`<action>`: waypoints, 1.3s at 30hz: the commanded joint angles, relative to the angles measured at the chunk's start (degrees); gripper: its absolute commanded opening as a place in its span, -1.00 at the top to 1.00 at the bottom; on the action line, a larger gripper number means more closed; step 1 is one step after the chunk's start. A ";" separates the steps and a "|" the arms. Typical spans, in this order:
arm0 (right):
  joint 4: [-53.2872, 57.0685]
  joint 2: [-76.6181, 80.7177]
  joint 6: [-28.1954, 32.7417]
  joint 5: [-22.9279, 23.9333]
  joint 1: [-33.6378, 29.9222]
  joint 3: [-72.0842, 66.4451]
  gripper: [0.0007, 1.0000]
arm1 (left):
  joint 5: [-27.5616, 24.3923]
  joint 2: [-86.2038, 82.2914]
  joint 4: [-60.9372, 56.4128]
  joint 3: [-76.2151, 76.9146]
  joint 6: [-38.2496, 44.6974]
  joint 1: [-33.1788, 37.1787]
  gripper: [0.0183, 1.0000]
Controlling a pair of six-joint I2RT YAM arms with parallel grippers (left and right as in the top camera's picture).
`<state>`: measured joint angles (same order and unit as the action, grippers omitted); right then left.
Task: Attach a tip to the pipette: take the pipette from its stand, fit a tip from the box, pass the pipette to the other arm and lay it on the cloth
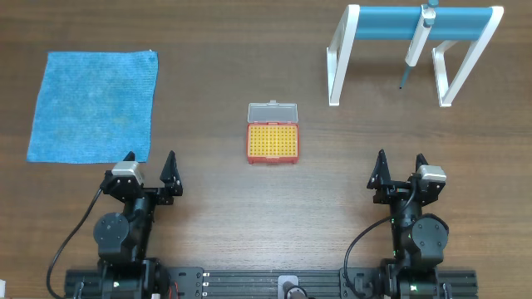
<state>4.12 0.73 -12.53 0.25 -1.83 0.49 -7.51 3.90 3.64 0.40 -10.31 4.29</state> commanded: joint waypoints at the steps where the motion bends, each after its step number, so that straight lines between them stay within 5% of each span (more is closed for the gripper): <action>1: 0.59 -0.68 0.83 -0.72 -0.28 0.02 -0.64 | 0.44 -0.04 0.48 -0.04 0.90 -0.20 -0.78; 32: 0.57 -0.07 0.66 -1.25 -0.31 0.02 -0.64 | 0.44 -0.04 0.48 -0.04 0.90 -0.20 -0.78; 39: 0.55 12.74 0.66 -0.87 -0.52 6.38 -0.63 | 0.44 -0.04 0.48 -0.04 0.90 -0.20 -0.78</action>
<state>4.86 6.50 -12.53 0.21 -1.89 1.63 -7.51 3.90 3.64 0.40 -10.31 4.29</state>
